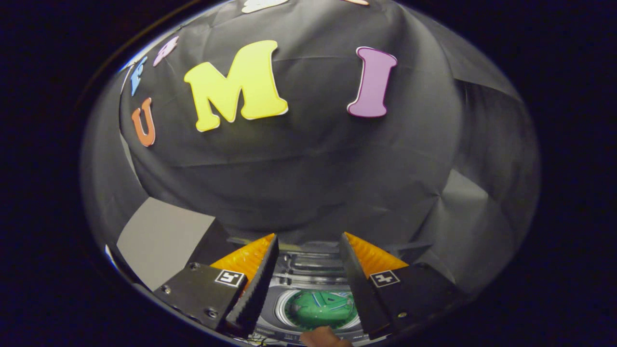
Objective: Put the clothes into the washing machine and then close the washing machine lid.
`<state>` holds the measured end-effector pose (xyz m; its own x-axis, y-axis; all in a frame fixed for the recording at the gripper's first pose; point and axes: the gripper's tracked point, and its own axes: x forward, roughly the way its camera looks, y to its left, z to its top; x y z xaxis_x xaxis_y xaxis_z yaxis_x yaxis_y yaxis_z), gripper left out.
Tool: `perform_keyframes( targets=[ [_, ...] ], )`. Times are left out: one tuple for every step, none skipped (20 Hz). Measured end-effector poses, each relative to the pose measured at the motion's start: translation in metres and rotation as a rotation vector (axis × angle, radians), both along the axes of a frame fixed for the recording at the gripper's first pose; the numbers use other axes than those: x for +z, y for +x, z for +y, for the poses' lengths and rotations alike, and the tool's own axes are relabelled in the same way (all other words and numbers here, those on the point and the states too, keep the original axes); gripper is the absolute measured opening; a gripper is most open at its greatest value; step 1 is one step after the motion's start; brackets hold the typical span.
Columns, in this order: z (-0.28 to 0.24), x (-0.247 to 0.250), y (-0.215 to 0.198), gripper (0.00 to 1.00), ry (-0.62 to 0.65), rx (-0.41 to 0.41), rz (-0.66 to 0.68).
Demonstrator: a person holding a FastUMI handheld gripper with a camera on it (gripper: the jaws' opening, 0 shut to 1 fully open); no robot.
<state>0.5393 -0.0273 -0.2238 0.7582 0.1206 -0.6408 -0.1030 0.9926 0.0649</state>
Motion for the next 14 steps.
perform_keyframes(
  targets=[
    [0.002, 0.000, 0.006, 0.81, -0.001, 0.005, 0.002],
    [0.004, -0.002, 0.015, 0.81, -0.001, 0.004, 0.008],
    [0.005, -0.008, 0.021, 0.81, 0.000, 0.007, 0.022],
    [0.006, -0.014, 0.029, 0.81, 0.003, 0.005, 0.037],
    [0.009, -0.021, 0.036, 0.81, 0.013, 0.005, 0.057],
    [0.010, -0.028, 0.039, 0.81, 0.021, 0.004, 0.078],
    [0.008, -0.034, 0.042, 0.81, 0.026, -0.003, 0.097],
    [0.006, -0.043, 0.047, 0.81, 0.021, -0.014, 0.114],
    [0.003, -0.047, 0.051, 0.81, 0.008, -0.029, 0.117],
    [0.002, -0.051, 0.057, 0.81, 0.006, -0.038, 0.109],
    [0.000, -0.056, 0.060, 0.81, 0.009, -0.046, 0.114],
    [0.001, -0.060, 0.061, 0.81, 0.016, -0.051, 0.120],
    [0.001, -0.063, 0.064, 0.81, 0.022, -0.054, 0.128],
    [0.002, -0.067, 0.065, 0.81, 0.022, -0.054, 0.135]
  ],
)
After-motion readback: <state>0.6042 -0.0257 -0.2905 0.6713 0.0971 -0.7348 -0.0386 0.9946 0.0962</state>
